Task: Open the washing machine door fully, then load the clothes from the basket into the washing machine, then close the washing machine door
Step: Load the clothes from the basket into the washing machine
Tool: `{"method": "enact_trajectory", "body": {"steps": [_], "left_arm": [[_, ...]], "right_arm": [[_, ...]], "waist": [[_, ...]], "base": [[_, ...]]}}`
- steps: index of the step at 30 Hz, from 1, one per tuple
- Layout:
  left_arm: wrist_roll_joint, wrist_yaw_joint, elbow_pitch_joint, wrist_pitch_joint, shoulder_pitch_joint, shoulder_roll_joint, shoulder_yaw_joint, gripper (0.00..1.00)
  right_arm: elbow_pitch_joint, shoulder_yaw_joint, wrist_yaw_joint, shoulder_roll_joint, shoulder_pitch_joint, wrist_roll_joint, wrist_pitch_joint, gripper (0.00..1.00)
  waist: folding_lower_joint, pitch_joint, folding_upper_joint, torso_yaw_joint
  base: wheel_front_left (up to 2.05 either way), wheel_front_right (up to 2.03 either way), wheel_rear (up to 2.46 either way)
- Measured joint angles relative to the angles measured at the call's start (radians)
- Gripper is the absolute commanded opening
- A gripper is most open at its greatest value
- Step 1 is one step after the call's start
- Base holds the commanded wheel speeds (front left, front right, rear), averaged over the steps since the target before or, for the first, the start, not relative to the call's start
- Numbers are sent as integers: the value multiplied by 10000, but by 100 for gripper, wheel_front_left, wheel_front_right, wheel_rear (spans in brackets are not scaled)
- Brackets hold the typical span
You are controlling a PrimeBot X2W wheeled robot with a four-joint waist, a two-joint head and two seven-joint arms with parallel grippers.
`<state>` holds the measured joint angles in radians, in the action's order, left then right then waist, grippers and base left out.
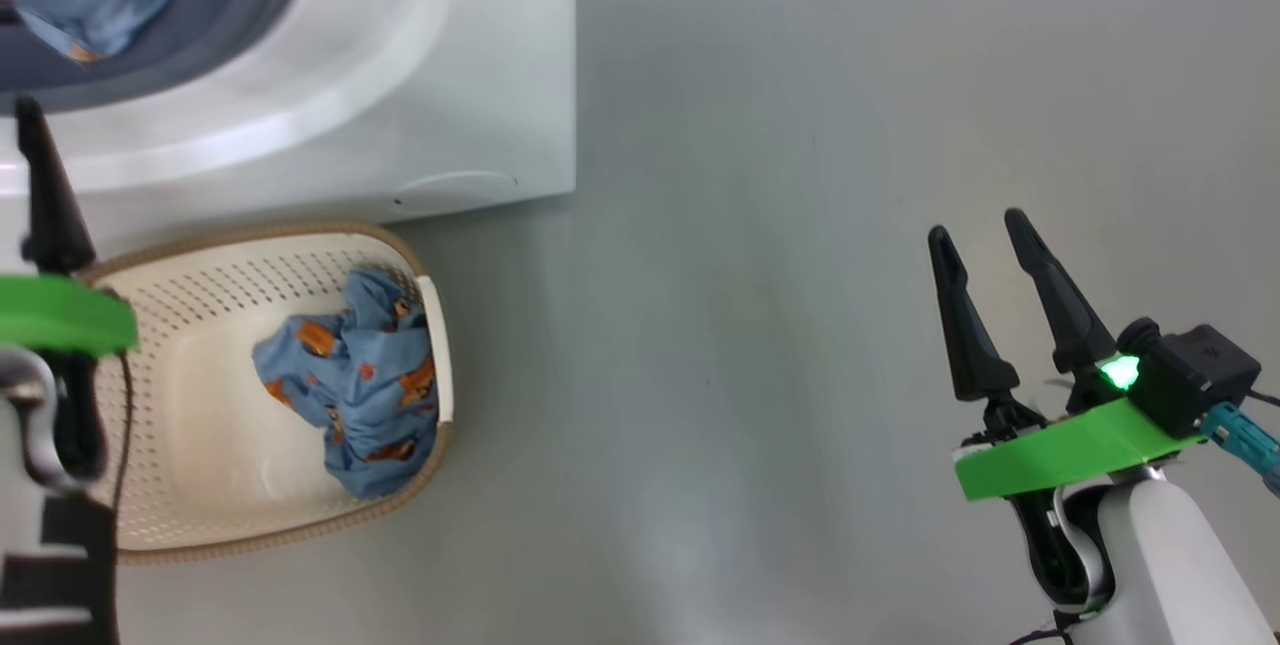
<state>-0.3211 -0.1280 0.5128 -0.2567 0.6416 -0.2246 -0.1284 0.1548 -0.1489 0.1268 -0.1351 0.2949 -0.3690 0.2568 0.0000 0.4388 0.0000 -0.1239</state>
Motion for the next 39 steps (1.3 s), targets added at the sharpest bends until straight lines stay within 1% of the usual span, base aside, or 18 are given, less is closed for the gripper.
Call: {"method": "enact_trajectory", "body": {"steps": [2, 3, 7, 12, 21, 29, 39], "left_arm": [[0, 0, -98, 0, -183, 13, 23, 100], [0, 0, -313, 0, -575, 67, 75, 100], [2, 0, -690, 0, -1315, 203, 213, 100], [-2, 0, -986, 0, -2097, 255, 244, 100], [-2, 0, -1471, 2, -3006, 523, 159, 100], [6, 0, -1954, 2, -3891, 606, 36, 100], [109, 0, -2614, 2, -4740, 805, -115, 100]], "right_arm": [[13, 27, 0, -13, -48, 0, 0, 100], [15, 61, 0, -71, -122, 0, 0, 100], [46, 94, 0, -209, -428, 0, 0, 100], [69, 111, 0, -238, -721, 0, 0, 100], [109, 171, 0, -311, -1148, -19, 0, 100], [130, 341, 0, -385, -1546, -31, 0, 100], [113, 479, -2, -403, -1962, -33, 0, 100]], "waist": [[0, -90, 0, 25], [0, -269, 0, 76], [0, -607, 0, 179], [0, -1012, 0, 290], [0, -1561, 0, 444], [0, -2010, 0, 573], [0, -2295, 0, 770]], "base": [[0, 0, 0], [0, 0, 0], [0, 0, 0], [0, 0, 0], [0, 0, 0], [0, 0, 0], [0, 0, 0]]}}
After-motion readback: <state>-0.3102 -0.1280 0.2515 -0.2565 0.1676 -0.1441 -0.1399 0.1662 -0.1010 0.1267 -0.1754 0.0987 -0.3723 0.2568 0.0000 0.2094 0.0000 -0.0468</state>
